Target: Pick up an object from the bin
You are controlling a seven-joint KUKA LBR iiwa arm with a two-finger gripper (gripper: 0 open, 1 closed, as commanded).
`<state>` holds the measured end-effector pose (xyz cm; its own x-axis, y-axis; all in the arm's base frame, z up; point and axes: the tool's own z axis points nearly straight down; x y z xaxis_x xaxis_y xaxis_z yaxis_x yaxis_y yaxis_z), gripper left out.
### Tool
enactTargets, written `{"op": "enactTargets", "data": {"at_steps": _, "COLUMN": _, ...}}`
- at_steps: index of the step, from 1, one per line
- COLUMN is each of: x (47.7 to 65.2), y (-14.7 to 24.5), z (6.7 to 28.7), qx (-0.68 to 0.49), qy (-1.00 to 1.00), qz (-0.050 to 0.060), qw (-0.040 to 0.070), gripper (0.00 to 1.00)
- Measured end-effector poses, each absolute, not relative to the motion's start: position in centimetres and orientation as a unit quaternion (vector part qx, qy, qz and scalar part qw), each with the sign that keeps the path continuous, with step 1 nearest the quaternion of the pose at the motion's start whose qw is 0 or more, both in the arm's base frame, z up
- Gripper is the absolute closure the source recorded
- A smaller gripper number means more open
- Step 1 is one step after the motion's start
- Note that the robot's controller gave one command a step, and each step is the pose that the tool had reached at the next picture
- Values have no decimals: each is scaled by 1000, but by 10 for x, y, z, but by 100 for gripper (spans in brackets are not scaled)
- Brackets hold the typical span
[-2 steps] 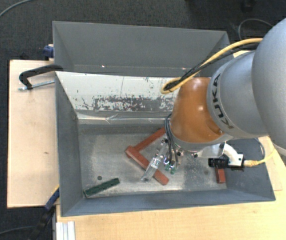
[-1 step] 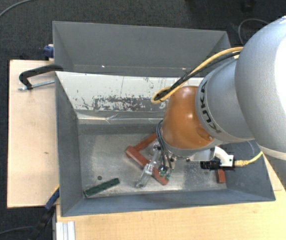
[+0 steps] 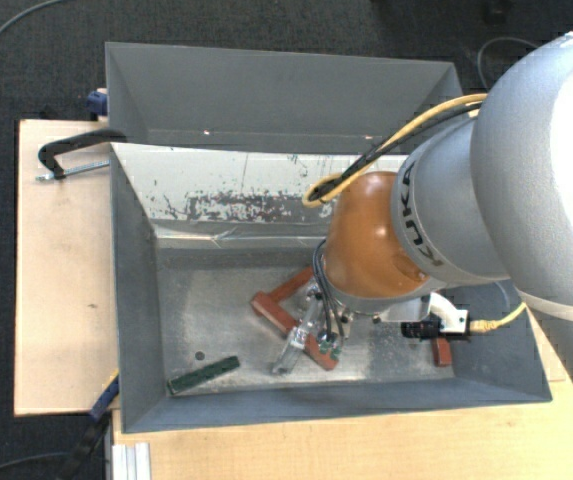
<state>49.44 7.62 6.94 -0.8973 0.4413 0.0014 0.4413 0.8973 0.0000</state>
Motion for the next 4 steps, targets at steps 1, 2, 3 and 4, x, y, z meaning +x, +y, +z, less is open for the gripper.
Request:
{"op": "enactTargets", "data": {"at_steps": 1, "x": 494, "y": 76, "z": 69, "qx": -227, "qy": -974, "qz": 0, "qw": 0, "gripper": 100}}
{"op": "enactTargets", "data": {"at_steps": 2, "x": 495, "y": 77, "z": 77, "qx": -226, "qy": -974, "qz": -1, "qw": -1, "gripper": 100}}
{"op": "enactTargets", "data": {"at_steps": 3, "x": 496, "y": 77, "z": 116, "qx": -226, "qy": -974, "qz": -2, "qw": -3, "gripper": 100}}
{"op": "enactTargets", "data": {"at_steps": 4, "x": 498, "y": 78, "z": 129, "qx": -225, "qy": -974, "qz": -2, "qw": -2, "gripper": 100}}
